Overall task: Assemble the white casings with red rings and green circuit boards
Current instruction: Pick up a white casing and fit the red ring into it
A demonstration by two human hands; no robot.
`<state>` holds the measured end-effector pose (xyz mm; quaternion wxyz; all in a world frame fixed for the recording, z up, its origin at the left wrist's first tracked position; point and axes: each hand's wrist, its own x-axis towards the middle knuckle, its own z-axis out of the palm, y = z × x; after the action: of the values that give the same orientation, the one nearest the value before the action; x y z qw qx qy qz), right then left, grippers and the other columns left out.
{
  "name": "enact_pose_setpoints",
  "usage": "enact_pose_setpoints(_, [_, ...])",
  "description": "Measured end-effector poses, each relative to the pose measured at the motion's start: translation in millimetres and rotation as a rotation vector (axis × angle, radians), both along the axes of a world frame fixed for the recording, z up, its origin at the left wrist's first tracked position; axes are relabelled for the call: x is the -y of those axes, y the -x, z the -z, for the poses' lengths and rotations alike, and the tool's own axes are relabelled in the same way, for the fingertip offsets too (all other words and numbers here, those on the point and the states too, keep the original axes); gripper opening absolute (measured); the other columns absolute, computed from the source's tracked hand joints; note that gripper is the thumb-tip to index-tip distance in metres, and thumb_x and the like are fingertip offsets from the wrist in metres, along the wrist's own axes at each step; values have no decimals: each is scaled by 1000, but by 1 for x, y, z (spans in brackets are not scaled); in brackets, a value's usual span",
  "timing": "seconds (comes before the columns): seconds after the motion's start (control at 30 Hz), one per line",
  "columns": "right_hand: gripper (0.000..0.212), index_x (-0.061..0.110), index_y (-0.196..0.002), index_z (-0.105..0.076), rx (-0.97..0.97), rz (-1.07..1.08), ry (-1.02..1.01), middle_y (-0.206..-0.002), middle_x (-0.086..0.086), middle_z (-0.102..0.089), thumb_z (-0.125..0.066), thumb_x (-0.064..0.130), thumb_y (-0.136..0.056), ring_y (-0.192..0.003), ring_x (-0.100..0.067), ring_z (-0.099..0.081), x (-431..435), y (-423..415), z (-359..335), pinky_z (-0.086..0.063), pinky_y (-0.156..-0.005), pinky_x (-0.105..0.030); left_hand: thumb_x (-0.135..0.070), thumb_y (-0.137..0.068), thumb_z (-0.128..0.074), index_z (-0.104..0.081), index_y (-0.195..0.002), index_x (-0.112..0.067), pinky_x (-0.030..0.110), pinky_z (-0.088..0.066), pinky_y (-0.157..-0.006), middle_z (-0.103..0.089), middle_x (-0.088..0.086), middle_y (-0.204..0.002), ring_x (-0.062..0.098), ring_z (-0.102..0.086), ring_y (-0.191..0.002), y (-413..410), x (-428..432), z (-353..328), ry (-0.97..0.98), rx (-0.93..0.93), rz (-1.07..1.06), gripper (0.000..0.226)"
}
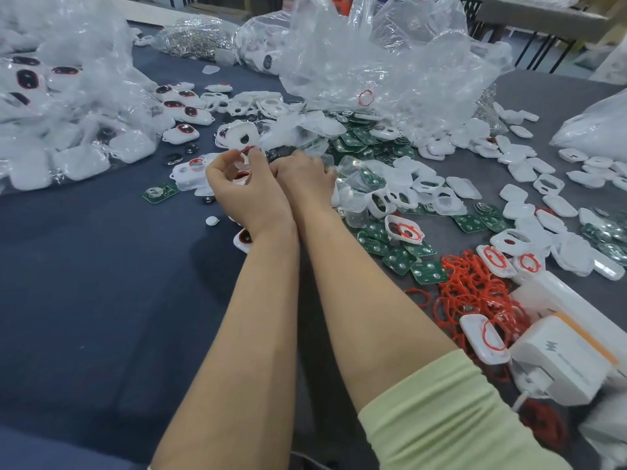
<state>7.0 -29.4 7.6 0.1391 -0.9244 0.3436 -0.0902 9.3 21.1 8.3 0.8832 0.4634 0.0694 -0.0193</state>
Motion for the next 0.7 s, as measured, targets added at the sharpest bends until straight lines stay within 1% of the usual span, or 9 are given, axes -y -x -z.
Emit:
enact_pose_setpoints(0.1, [28, 29, -115, -65, 106, 41, 7, -128, -1, -55, -44, 30, -97, -127, -25, -41, -1, 4, 3, -25, -105, -43, -5, -89, -63, -51, -85, -18, 37, -56, -70, -59, 11, -97, 21, -64, -71, 1, 0, 1, -2, 19, 16, 19])
enact_pose_setpoints(0.2, [23, 26, -110, -68, 393, 111, -66, -112, 2, -66, -50, 31, -96, -108, -18, -55, 0, 20, 0, -31, -96, -36, -6, -92, -61, -52, -81, -17, 26, -51, -61, -62, 10, -88, 14, -62, -61, 0, 2, 2, -12, 46, 60, 18])
enact_pose_setpoints(0.3, [20, 11, -108, -70, 754, 85, -344, -96, -2, -71, -56, 19, -95, -85, -10, -61, 15, 47, -13, -50, -86, -30, -7, -92, -60, -51, -83, -19, 29, -52, -64, -60, 1, -77, 20, -62, -71, 7, 7, 5, -105, 120, 158, 17])
enact_pose_setpoints(0.37, [15, 9, -100, -69, 926, 52, -579, -76, -1, -68, -55, 10, -95, -65, -3, -62, 26, 67, -18, -53, -66, -21, -8, -90, -61, -50, -93, -21, 38, -55, -74, -60, 0, -79, 21, -62, -78, 13, 11, 8, -204, 187, 247, 18])
enact_pose_setpoints(0.47, [17, 16, -88, -66, 989, 56, -774, -57, 6, -61, -53, 11, -97, -51, -3, -54, 36, 92, -13, -44, -52, -15, -13, -89, -63, -54, -101, -16, 45, -54, -87, -64, 5, -87, 21, -62, -82, 21, 16, 9, -338, 253, 317, 15])
enact_pose_setpoints(0.53, [18, 18, -86, -66, 1010, 85, -867, -57, 8, -62, -53, 13, -97, -55, -6, -54, 38, 104, -8, -44, -53, -16, -17, -90, -63, -60, -88, -18, 48, -53, -88, -68, 9, -91, 24, -64, -87, 24, 19, 10, -390, 296, 363, 4])
enact_pose_setpoints(0.57, [18, 17, -86, -67, 1027, 97, -911, -60, 7, -63, -53, 14, -97, -58, -7, -55, 38, 107, -7, -44, -54, -17, -20, -90, -63, -60, -82, -22, 50, -53, -88, -68, 8, -90, 24, -65, -88, 26, 19, 11, -414, 309, 390, 10])
enact_pose_setpoints(0.63, [18, 17, -86, -68, 1052, 97, -943, -66, 4, -64, -54, 13, -96, -61, -8, -56, 36, 112, -7, -46, -57, -18, -21, -92, -62, -57, -80, -24, 46, -56, -82, -66, 7, -89, 29, -66, -90, 29, 21, 12, -425, 315, 445, 13])
enact_pose_setpoints(0.7, [16, 18, -88, -67, 1040, 82, -850, -73, 1, -66, -55, 8, -94, -63, -7, -58, 34, 112, -6, -48, -61, -19, -15, -93, -60, -56, -85, -19, 35, -57, -67, -64, 11, -91, 29, -67, -85, 32, 23, 14, -377, 304, 473, 9])
